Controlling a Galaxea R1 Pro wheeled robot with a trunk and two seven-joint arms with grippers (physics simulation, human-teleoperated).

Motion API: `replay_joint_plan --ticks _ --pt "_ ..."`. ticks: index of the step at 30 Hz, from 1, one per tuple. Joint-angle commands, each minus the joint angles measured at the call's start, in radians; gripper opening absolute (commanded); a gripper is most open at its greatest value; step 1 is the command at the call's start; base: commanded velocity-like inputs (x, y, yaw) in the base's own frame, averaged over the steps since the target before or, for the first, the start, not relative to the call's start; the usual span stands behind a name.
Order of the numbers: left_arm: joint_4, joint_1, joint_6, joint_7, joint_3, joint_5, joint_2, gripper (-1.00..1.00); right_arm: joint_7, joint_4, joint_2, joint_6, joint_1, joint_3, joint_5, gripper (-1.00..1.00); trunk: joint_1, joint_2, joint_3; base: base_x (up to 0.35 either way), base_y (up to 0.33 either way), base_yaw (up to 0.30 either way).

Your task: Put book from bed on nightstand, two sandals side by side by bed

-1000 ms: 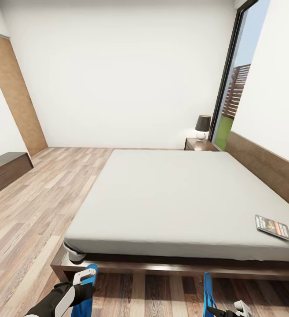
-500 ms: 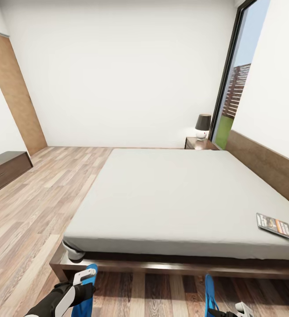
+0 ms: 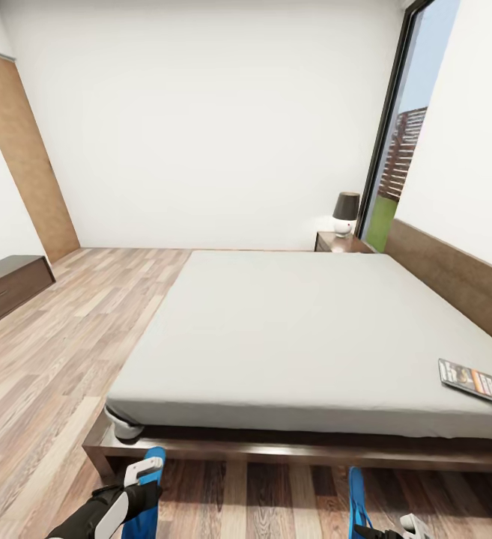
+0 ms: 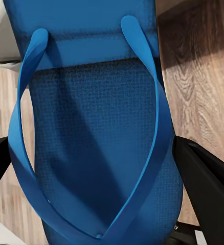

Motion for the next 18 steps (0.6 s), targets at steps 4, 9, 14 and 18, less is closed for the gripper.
replay_joint_plan --ticks 4,9,14,18 --pt "0.0 0.0 -0.005 0.0 -0.005 0.004 0.001 -1.0 0.0 -0.001 -0.001 0.008 -0.001 0.006 -0.011 -1.0 0.015 -0.029 -0.014 0.0 0.0 0.0" --pt "0.0 0.0 -0.021 0.001 -0.004 0.004 0.002 -1.0 0.0 -0.001 -0.001 0.008 -0.001 0.006 -0.011 -1.0 0.035 -0.064 -0.029 0.0 0.0 0.0" --pt "0.0 0.0 -0.023 0.001 -0.004 0.004 0.002 -1.0 0.0 -0.001 -0.001 0.007 -0.001 0.005 -0.01 -1.0 0.054 -0.099 -0.045 0.0 0.0 0.0" --pt "0.0 0.0 -0.023 0.001 -0.004 0.004 0.001 -1.0 0.0 -0.001 -0.001 0.008 -0.001 0.006 -0.01 -1.0 0.069 -0.127 -0.057 0.0 0.0 0.0"
